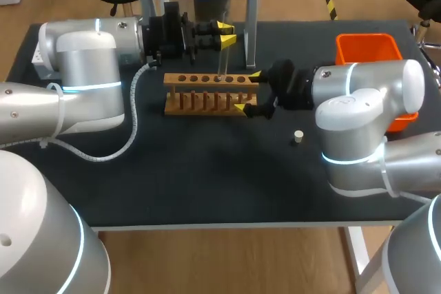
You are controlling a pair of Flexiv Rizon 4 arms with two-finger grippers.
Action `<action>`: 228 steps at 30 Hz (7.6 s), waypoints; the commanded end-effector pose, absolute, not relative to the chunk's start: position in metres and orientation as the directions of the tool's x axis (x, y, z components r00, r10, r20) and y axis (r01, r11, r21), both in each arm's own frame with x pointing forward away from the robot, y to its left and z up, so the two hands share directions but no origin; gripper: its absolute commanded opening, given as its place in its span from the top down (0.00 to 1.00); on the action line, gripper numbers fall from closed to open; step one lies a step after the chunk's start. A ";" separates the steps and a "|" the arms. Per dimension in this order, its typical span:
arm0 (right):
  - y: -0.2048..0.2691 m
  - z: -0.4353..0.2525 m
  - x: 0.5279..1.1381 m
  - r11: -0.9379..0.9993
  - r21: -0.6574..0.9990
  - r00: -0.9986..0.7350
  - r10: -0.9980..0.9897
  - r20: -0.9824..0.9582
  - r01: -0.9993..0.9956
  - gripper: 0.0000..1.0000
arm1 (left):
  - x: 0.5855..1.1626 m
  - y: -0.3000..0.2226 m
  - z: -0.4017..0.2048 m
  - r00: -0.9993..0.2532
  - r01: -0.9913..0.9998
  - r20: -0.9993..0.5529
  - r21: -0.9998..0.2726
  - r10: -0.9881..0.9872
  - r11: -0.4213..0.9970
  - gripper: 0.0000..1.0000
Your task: Invert the test tube, pick up the pipette, mount the tip to pipette, aspirate from beaker and dispense into the tube, eject the tip, return the pipette, and cap with the stopper.
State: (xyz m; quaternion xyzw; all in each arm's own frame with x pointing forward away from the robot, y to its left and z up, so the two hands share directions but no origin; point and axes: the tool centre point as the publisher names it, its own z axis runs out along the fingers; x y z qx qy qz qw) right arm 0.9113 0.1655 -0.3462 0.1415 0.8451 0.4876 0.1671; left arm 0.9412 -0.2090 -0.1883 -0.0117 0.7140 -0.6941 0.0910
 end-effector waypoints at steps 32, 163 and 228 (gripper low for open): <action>0.165 -0.345 0.912 0.486 0.871 -0.906 0.399 -0.142 0.077 0.00 | 0.970 -0.200 -0.208 -0.987 0.064 -0.064 -0.998 -0.148 0.005 1.00; 0.165 -0.345 0.912 0.486 0.871 -0.906 0.399 -0.142 0.077 0.00 | 0.989 -0.190 -0.270 -0.990 -0.033 0.019 -0.995 -0.143 0.098 1.00; 0.165 -0.345 0.912 0.486 0.871 -0.906 0.399 -0.142 0.077 0.00 | 0.966 -0.166 -0.231 -0.978 -0.042 0.000 -0.980 -0.208 0.196 0.00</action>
